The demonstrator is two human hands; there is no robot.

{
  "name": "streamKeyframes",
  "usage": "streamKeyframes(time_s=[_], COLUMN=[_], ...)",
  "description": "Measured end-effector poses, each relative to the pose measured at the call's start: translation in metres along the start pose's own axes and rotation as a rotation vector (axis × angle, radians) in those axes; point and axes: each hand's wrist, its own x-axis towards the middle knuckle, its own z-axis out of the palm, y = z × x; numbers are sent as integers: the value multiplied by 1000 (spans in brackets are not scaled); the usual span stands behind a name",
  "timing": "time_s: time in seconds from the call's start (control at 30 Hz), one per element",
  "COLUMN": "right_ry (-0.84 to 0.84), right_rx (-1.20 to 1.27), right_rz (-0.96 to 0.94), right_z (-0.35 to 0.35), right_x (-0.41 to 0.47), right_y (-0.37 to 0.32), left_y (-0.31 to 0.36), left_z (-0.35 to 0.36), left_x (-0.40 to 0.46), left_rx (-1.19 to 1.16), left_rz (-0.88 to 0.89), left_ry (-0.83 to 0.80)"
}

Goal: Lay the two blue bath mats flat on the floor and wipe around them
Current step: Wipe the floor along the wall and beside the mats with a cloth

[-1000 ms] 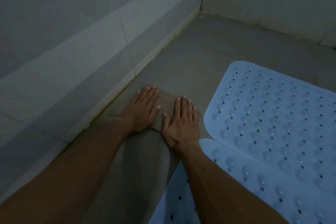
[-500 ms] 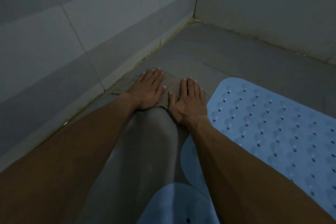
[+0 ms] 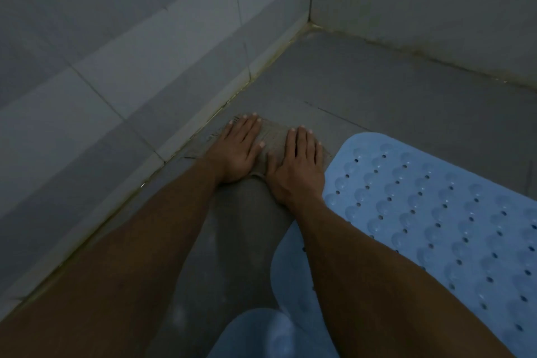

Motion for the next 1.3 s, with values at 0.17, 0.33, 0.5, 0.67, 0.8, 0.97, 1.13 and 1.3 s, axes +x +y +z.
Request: streamKeyframes(time_s=[0.17,0.33,0.5,0.67,0.8,0.97,1.13,1.3], right_ry=[60,20,6,8,32,1,25,38], right_rx=[-8,0,9,25,37,47,93,90], right_rz=[18,32,53,54,61,47,51,74], right_z=[3,-1,-2,1,-1,2,2,-5], right_x=[2,5,8,9,11,11,37,85], right_y=[-2,-1,-2,-3,-2,0,11,44], left_y=[-6,-7,-5,-3,-2,-3,1,20], left_z=[6,4,4,3,4,7,1,-8], left_x=[1,6,8,7,7,9,33,96], left_rx=[47,30,43,57,80,99,110,102], left_rz=[54,31,23,5,0,15,5,8], left_ry=[80,68,28,43,97,86,33,59])
